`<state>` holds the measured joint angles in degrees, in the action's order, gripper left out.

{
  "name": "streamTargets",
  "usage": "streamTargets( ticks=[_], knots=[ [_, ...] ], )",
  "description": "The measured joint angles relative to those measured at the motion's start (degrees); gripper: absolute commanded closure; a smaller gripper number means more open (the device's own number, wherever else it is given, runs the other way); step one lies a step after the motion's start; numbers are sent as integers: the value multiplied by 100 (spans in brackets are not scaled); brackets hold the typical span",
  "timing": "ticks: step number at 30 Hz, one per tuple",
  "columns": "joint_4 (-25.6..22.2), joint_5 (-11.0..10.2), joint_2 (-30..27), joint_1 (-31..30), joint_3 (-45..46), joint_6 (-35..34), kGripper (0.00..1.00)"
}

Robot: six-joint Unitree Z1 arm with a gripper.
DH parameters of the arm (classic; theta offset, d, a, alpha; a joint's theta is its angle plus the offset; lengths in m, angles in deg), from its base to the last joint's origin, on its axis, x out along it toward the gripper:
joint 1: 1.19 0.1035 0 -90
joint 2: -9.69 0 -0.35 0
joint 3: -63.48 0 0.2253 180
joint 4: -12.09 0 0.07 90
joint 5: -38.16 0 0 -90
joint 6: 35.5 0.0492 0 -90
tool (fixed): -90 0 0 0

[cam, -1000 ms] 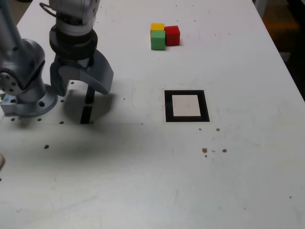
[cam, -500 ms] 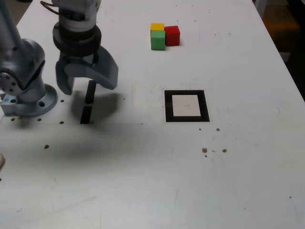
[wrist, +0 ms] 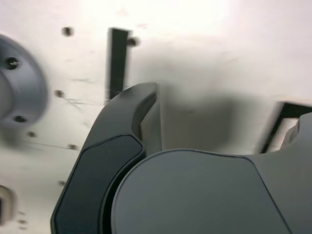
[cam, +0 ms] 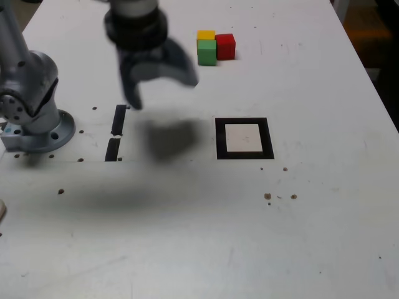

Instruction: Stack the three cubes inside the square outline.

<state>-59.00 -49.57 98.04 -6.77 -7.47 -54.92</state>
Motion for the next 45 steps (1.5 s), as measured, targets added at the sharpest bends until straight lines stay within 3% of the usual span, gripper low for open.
streamTargets(
  ticks=[3, 7, 12, 18, 28, 32, 37, 45],
  knots=[
    [-441, -11, 12, 184, -536, -196, 0],
    [-1191, 9, 263, 472, -1356, -1023, 0],
    [-1077, -28, 294, 694, -1860, -1799, 0],
    [-1007, 118, 403, 1044, -2062, -2364, 0],
    [-1016, 127, 1389, 1700, -2721, -3274, 5],
    [-1088, -41, 1765, 1734, -2964, -3601, 5],
    [-1095, -276, 1825, 1921, -3120, -4480, 1],
    [-1274, -333, 2070, 2299, -3453, -5057, 0]
  ],
)
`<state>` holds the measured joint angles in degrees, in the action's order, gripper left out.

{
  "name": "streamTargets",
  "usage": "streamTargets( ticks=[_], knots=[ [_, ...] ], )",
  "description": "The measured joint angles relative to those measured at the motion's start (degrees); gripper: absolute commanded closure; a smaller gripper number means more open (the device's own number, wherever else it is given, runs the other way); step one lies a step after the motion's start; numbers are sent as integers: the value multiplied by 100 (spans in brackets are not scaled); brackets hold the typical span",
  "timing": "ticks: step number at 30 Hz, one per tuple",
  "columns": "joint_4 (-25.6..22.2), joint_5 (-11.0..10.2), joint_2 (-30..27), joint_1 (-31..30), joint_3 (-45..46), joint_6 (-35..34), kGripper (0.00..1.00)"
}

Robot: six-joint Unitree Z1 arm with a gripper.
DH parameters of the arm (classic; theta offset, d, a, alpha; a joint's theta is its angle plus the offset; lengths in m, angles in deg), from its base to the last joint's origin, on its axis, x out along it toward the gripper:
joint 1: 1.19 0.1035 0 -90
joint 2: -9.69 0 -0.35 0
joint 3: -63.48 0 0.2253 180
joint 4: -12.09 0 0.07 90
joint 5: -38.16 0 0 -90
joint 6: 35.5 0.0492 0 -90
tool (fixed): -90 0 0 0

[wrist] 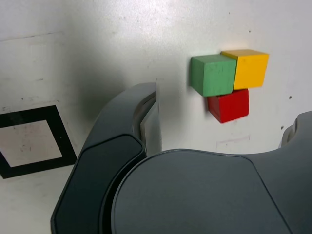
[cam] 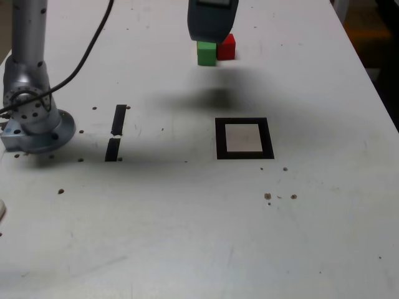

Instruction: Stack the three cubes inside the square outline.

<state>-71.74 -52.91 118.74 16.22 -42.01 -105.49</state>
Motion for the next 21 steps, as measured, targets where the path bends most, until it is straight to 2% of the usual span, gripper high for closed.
streamTargets(
  ticks=[2, 6, 10, 15, 21],
  knots=[
    [112, 38, 0, 33, 21, -31, 0],
    [751, 254, -5, 161, 323, -37, 0],
    [935, 307, 71, 250, 301, -127, 0],
    [985, 189, 288, 384, 177, -271, 0],
    [799, 182, 550, 450, -54, -276, 2]
  ],
)
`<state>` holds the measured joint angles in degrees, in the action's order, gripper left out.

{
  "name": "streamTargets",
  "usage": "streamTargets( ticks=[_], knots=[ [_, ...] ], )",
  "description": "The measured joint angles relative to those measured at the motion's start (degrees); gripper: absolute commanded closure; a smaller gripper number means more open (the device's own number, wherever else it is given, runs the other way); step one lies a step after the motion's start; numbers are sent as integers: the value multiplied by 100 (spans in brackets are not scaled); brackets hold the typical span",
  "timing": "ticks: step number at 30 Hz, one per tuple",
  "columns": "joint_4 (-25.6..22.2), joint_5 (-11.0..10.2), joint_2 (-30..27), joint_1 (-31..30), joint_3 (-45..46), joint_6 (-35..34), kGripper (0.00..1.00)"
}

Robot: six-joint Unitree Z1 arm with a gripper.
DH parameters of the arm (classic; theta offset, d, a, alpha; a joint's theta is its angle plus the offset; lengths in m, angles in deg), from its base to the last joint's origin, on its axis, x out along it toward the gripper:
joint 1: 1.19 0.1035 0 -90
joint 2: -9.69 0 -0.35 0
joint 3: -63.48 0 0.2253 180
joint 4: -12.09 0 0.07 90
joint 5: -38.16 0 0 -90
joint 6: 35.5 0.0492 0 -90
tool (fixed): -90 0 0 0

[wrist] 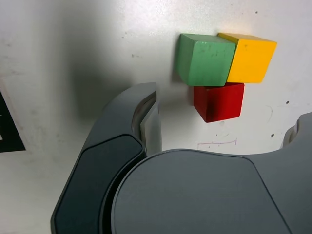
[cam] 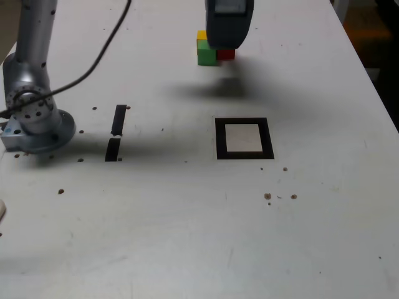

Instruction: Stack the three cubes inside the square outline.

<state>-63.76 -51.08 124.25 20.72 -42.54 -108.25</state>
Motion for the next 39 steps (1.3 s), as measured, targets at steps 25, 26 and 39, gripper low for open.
streamTargets(
  ticks=[25, 26, 39],
  knots=[
    [-73, 458, 1021, 554, -704, 301, 3],
    [-63, 465, 1040, 568, -704, 321, 3],
    [49, 714, 1377, 665, -808, 1034, 5]
  ],
)
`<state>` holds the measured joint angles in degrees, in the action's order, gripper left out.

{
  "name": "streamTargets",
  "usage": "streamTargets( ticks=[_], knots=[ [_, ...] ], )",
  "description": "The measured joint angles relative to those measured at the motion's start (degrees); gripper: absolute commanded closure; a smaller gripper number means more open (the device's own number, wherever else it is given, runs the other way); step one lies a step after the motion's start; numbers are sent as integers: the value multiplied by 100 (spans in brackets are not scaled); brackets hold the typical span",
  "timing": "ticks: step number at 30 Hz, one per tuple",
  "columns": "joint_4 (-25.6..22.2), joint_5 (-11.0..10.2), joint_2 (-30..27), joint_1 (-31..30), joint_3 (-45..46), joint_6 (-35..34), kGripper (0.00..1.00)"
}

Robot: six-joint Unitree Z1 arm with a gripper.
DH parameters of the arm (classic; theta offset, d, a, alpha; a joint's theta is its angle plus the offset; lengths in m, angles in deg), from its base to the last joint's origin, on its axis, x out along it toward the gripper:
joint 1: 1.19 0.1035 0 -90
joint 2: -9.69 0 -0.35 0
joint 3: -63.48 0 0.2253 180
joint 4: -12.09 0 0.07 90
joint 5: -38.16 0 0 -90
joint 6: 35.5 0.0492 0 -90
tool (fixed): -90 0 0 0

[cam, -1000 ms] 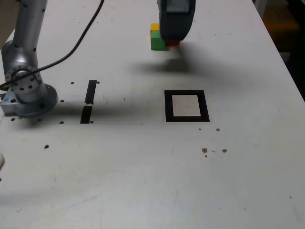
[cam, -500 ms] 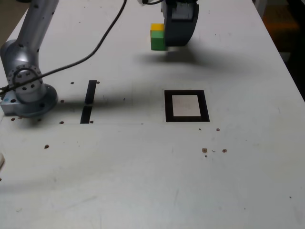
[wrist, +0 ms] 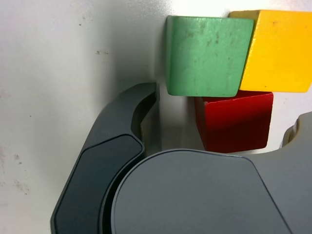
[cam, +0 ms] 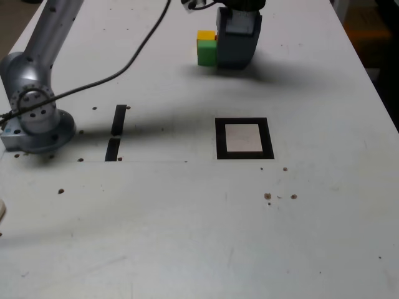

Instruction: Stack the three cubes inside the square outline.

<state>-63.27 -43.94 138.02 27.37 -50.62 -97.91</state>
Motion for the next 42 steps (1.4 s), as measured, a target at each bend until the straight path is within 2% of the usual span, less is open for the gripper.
streamTargets(
  ticks=[5, 10, 21, 31, 35, 42],
  knots=[
    [296, -283, -33, 6, 77, 152, 5],
    [348, -332, -93, -32, 161, 112, 7],
    [3, -190, -37, 47, -12, 378, 16],
    [-519, 6, 119, 163, -334, 481, 43],
    [-702, 46, 162, 188, -474, 516, 47],
    [-736, 163, 163, 192, -504, 772, 54]
  ],
)
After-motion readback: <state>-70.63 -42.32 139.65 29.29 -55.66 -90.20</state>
